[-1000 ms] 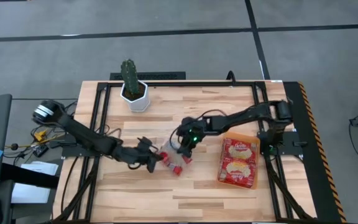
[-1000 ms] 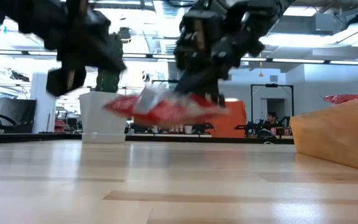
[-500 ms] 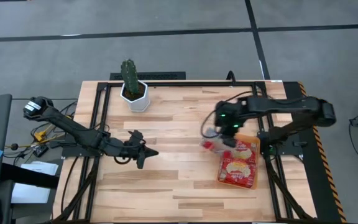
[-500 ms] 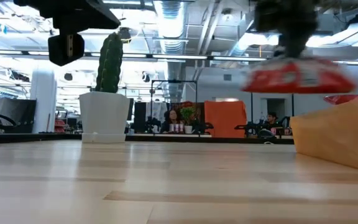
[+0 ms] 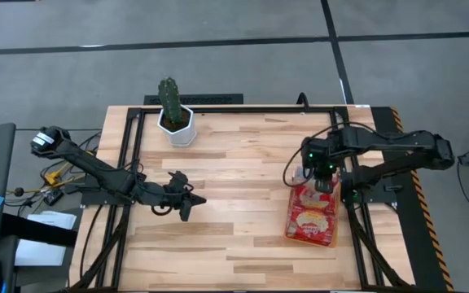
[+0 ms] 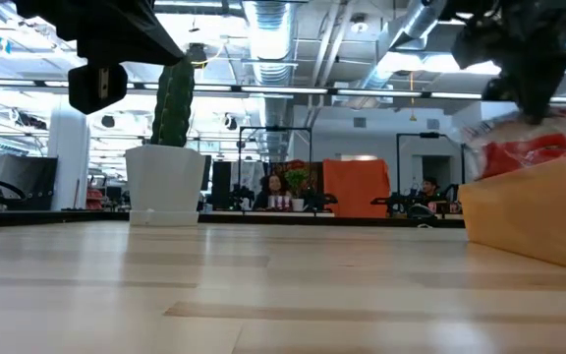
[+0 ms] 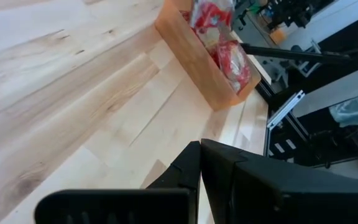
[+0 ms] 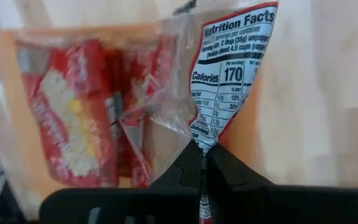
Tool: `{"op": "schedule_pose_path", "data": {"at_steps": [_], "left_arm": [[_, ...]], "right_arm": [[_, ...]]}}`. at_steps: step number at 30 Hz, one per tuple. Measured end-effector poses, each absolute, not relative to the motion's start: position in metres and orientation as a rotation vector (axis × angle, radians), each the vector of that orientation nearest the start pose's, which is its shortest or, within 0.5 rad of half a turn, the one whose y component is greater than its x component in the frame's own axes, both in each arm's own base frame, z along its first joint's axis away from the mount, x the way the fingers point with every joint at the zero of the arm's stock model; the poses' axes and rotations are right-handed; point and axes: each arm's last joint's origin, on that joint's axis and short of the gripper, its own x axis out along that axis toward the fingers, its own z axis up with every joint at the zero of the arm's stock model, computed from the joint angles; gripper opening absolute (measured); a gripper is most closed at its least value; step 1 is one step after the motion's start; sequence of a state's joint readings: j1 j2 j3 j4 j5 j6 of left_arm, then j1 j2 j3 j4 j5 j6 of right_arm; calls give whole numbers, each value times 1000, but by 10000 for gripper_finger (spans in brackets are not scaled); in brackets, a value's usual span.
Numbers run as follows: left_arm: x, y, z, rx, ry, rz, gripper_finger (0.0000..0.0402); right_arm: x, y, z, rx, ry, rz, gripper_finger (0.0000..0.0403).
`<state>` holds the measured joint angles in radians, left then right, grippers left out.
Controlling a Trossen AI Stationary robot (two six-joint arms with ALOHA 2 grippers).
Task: Sort popcorn bags into baskets
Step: Put the popcorn bag into the orange bin
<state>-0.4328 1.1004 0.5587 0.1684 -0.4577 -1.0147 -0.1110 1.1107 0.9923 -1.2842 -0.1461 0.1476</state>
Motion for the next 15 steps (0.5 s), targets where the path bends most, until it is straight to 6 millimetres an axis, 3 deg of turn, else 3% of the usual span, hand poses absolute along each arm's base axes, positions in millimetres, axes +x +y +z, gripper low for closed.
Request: {"op": "schedule_pose_path", "data": {"at_steps": [9, 15], "left_arm": [[213, -84, 230, -840, 292, 188, 0], [213, -84, 229, -836, 296, 192, 0]], "right_arm": [[168, -12, 252, 316, 1424, 46, 39], [168, -11, 240, 332, 1434, 69, 92]]}}
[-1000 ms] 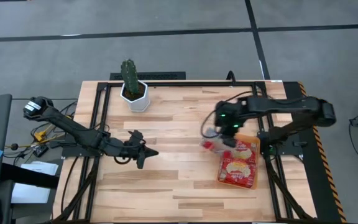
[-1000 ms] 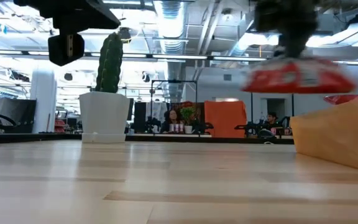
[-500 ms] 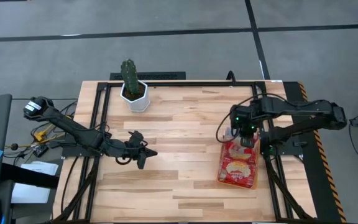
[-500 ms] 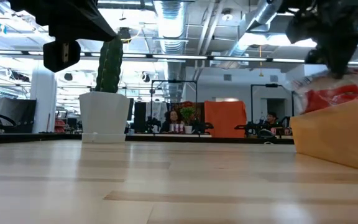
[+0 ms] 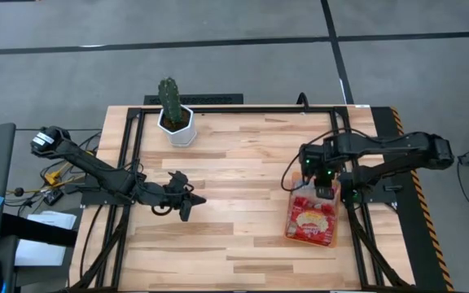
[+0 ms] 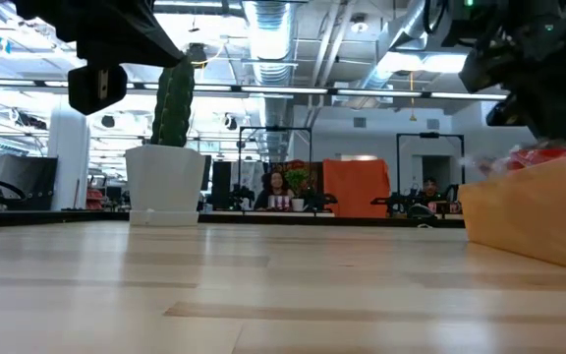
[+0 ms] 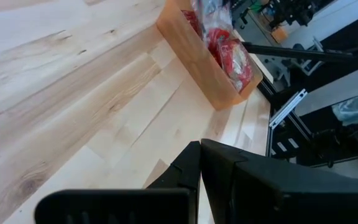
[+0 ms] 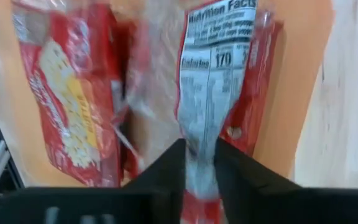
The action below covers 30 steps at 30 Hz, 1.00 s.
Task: Sort popcorn bags into baskets
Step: Put the popcorn bag into the orange bin, then return to Home Position
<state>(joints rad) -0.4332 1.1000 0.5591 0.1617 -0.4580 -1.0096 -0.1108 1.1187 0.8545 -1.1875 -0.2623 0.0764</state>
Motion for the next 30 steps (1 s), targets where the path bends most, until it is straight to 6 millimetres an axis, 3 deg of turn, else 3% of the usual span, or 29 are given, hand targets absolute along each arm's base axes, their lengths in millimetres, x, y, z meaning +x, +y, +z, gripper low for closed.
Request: {"op": "schedule_pose_path", "data": {"at_steps": [7, 12, 16, 23, 26, 30], "left_arm": [[212, -82, 228, -826, 282, 252, 0], [210, -76, 235, -775, 241, 251, 0], [202, -66, 256, -800, 140, 194, 0], [162, -50, 305, -568, -95, 64, 0], [142, -41, 319, -559, -193, 78, 0], [119, -35, 330, -382, -292, 15, 0]], "right_arm": [[165, -14, 238, 354, 1442, 37, 185], [162, -18, 263, 359, 1331, -13, 222], [155, -19, 299, 409, 1168, -56, 229], [118, -11, 364, 360, 898, -9, 224], [103, -8, 380, 321, 695, 15, 222], [71, -2, 388, 232, 322, 85, 223]]}}
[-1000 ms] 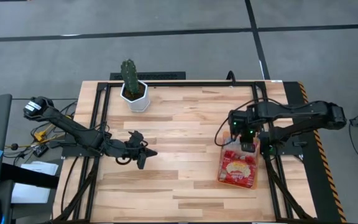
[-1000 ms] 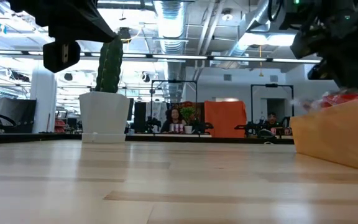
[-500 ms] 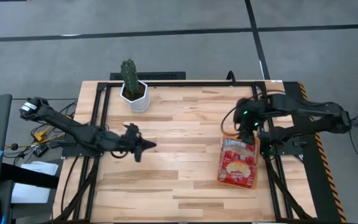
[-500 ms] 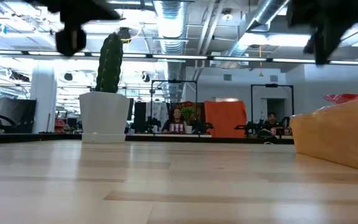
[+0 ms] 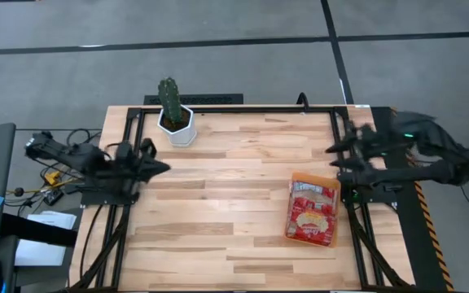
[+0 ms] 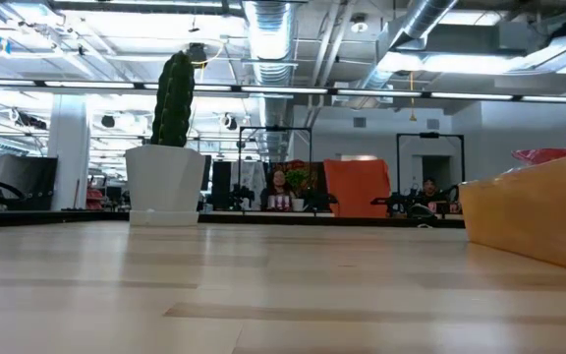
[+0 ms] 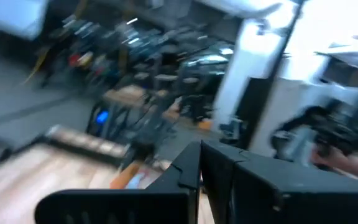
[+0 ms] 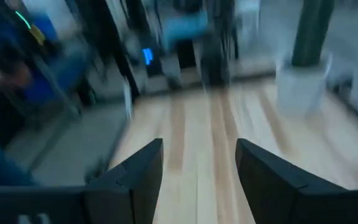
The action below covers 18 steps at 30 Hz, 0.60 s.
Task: Sort popcorn bags into baskets
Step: Return to Home Position
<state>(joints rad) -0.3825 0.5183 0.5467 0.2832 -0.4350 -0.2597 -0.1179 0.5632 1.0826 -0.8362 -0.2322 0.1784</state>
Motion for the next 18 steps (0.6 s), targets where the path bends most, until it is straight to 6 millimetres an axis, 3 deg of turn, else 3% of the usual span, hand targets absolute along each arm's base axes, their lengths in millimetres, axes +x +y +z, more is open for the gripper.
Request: {"op": "schedule_pose_path", "data": {"at_steps": [4, 10, 14, 16, 18], "left_arm": [[105, -32, 323, -317, -321, -71, 0], [100, -29, 287, -338, -290, -67, 0], [95, -26, 261, -384, -285, -59, 0], [92, -25, 247, -416, -282, -64, 0], [90, -25, 233, -453, -282, -79, 0]], "right_arm": [[36, 2, 369, 228, 34, 107, 226], [19, 3, 316, 238, -195, 87, 223], [36, 1, 292, 251, -137, 81, 221], [45, -1, 291, 233, -171, 60, 222], [57, -2, 275, 237, -191, 73, 224]]}}
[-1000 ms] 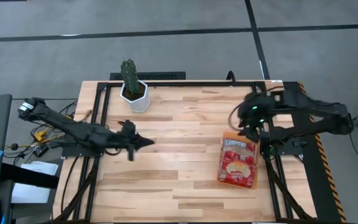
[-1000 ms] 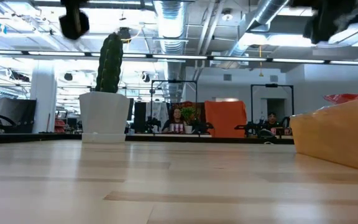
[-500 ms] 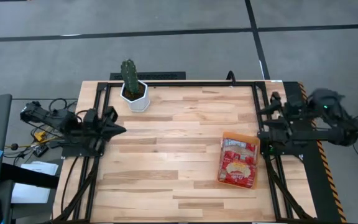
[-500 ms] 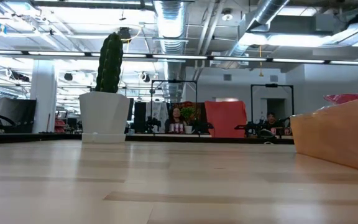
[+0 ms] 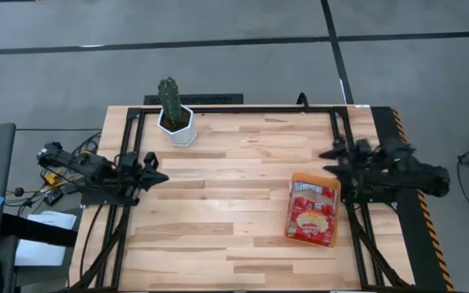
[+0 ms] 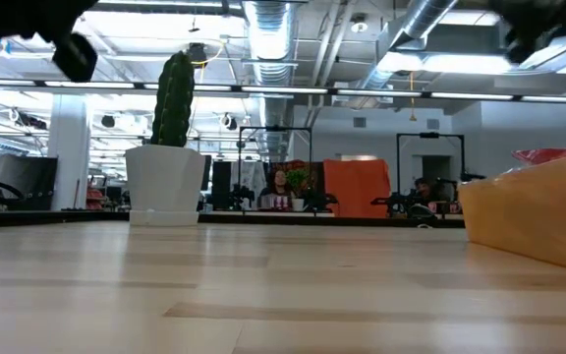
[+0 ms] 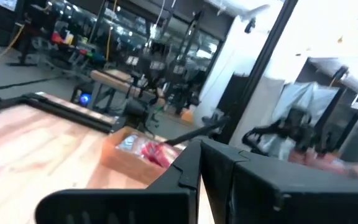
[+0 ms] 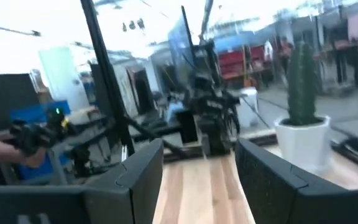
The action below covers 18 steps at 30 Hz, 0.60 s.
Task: Sort popcorn bags into baskets
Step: Return to Home Position
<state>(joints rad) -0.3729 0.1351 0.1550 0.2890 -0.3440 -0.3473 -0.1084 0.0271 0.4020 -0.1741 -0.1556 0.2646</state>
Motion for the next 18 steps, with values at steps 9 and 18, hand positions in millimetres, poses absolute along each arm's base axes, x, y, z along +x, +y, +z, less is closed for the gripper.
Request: {"op": "schedule_pose_path", "data": {"at_steps": [9, 18], "left_arm": [[89, -24, 194, -535, -259, -74, 0], [91, -22, 184, -480, -193, 47, 0]], "right_arm": [[89, -4, 205, 355, -411, 48, 223], [91, -2, 201, 287, -371, -65, 224]]}}
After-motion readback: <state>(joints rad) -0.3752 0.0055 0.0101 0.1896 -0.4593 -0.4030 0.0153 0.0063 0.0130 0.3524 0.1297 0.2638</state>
